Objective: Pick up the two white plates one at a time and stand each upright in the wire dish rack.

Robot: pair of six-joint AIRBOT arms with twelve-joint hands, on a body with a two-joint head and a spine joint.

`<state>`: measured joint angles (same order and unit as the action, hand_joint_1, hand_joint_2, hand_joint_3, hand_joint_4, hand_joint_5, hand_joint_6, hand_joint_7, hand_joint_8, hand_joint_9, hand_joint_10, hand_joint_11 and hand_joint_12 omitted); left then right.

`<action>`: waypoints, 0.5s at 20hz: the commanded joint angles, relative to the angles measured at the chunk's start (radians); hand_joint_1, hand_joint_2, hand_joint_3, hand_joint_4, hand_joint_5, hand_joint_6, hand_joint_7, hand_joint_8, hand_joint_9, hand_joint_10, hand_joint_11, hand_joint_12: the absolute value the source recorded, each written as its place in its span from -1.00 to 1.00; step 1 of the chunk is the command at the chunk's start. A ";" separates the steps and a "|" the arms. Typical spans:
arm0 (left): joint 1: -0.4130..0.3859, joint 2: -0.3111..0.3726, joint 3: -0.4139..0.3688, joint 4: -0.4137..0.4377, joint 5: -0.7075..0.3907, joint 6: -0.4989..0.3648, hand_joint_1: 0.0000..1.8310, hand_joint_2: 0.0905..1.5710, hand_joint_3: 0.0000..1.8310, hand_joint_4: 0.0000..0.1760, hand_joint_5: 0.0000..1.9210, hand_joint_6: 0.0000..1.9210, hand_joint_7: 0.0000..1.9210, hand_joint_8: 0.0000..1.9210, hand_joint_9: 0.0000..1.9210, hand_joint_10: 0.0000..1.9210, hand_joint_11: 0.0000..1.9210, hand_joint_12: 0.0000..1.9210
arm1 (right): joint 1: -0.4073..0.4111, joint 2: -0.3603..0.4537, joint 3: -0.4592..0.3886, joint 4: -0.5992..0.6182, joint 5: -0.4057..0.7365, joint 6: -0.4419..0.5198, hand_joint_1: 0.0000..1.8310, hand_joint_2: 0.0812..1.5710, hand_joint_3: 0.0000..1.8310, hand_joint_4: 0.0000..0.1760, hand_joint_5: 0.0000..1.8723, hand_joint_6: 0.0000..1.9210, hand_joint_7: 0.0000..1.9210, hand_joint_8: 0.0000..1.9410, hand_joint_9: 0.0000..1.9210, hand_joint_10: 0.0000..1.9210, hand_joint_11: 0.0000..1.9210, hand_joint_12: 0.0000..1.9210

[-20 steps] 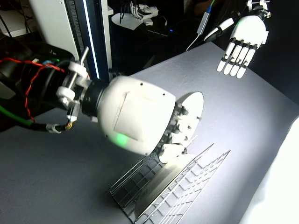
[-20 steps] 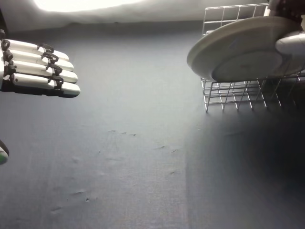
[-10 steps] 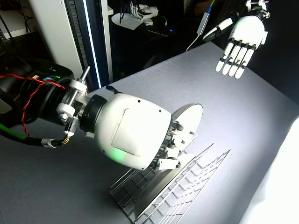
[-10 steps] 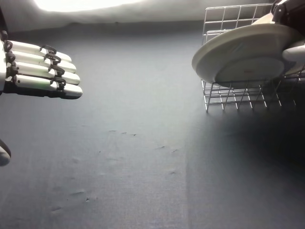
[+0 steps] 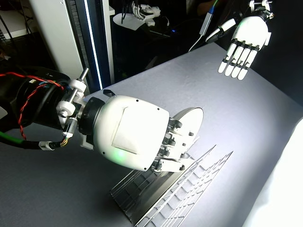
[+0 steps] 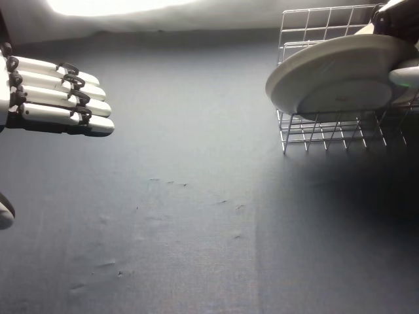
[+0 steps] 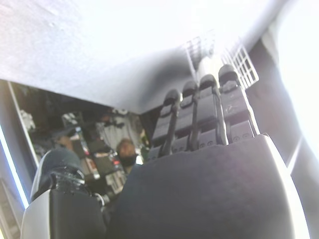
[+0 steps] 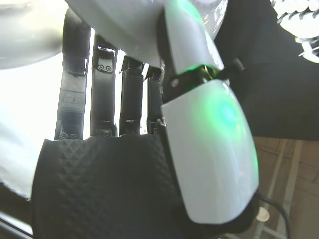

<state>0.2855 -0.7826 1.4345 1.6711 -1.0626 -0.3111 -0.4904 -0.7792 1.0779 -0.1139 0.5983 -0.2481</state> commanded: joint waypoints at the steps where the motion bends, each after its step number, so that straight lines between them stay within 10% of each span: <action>1: -0.011 0.003 0.001 -0.082 -0.015 0.002 -1.00 0.19 -1.00 -1.00 -1.00 -1.00 -1.00 -1.00 -1.00 -1.00 -1.00 -1.00 | 0.007 0.008 0.005 0.023 0.144 0.007 0.30 0.45 -1.00 -1.00 -0.31 -0.29 -0.16 -0.80 -0.26 -0.60 -0.73 0.38; 4: -0.011 0.002 -0.003 -0.082 -0.014 -0.003 -1.00 0.22 -0.99 -1.00 -1.00 -1.00 -1.00 -1.00 -1.00 -1.00 -1.00 -1.00 | 0.007 0.007 0.011 0.023 0.144 0.003 0.25 0.43 -1.00 -1.00 -0.26 -0.92 -0.20 -0.99 -0.26 -0.89 -0.76 0.18; 10: 0.001 0.002 0.013 -0.083 -0.025 -0.008 -1.00 0.17 -1.00 -1.00 -1.00 -1.00 -1.00 -1.00 -1.00 -1.00 -1.00 -1.00 | 0.008 0.007 0.017 0.022 0.154 0.005 0.25 0.39 -1.00 -1.00 -0.40 -1.00 -0.44 -1.00 -0.46 -1.00 -0.96 0.16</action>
<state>0.2909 -0.7856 1.4422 1.6669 -1.0691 -0.3157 -0.4904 -0.7792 1.0901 -0.1169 0.6327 -0.2481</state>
